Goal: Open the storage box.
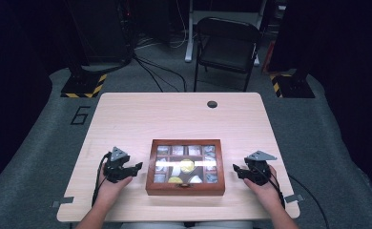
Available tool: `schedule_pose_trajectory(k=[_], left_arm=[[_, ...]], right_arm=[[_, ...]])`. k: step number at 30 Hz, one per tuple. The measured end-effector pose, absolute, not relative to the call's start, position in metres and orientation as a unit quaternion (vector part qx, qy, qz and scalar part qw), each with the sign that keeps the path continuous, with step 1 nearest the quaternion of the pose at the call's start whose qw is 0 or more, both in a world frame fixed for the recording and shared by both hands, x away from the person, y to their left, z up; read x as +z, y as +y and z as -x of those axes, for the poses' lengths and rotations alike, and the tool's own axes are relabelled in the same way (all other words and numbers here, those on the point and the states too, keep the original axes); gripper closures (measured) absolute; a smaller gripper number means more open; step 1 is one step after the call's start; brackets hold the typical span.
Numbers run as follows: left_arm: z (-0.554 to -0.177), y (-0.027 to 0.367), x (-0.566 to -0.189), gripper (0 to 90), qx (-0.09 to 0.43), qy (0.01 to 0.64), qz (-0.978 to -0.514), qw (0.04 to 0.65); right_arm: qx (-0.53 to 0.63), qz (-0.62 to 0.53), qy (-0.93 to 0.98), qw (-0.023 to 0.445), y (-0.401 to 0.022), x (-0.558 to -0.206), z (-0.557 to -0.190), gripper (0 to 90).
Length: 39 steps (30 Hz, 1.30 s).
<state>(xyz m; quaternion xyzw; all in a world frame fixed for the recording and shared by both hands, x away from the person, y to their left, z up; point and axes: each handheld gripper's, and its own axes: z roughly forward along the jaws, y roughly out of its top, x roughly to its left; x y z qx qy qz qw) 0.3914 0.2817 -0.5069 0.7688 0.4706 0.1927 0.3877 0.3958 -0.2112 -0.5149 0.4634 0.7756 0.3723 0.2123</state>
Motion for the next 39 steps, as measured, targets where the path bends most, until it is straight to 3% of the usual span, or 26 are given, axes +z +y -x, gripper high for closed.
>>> schedule_pose_trajectory(k=[39], left_arm=[[-0.347,0.275,-0.48,37.7,0.152,0.444,-0.772,0.429]], right_arm=[[0.41,-0.417,0.786,0.203,-0.196,-0.48,-0.348,41.9]])
